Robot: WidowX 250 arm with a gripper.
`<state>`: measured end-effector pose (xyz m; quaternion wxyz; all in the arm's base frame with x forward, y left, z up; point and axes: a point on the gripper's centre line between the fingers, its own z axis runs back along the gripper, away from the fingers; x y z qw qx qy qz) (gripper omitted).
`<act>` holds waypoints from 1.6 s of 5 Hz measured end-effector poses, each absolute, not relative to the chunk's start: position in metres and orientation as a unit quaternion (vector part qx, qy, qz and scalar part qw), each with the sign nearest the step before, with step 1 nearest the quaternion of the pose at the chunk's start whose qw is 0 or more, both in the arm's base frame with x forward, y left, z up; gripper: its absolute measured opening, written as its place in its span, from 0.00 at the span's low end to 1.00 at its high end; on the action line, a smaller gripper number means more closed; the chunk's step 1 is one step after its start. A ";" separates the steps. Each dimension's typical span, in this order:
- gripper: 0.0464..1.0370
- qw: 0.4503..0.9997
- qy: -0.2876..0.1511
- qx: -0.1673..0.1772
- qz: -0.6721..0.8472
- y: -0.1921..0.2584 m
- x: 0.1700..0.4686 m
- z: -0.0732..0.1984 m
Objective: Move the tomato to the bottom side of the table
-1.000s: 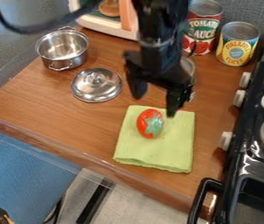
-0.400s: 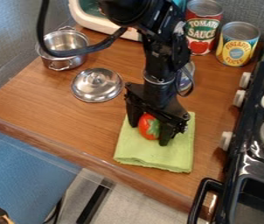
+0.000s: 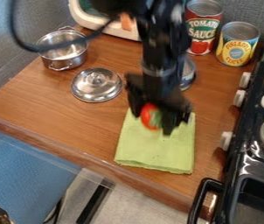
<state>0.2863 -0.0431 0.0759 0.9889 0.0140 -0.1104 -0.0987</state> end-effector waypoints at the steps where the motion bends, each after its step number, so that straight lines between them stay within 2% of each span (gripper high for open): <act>1: 0.82 0.989 -0.124 -0.010 -0.077 -0.040 0.280 0.102; 2: 0.82 0.989 -0.135 -0.017 -0.049 -0.024 0.283 0.121; 3: 0.82 0.992 -0.128 0.004 0.011 0.015 0.282 0.120; 4: 0.82 0.992 -0.113 0.045 0.022 0.047 0.281 0.110; 5: 0.82 0.991 -0.115 0.070 0.002 0.085 0.273 0.094; 6: 0.82 0.991 -0.114 0.064 -0.014 0.102 0.272 0.081; 8: 0.82 0.998 -0.064 0.012 0.002 0.118 0.263 0.044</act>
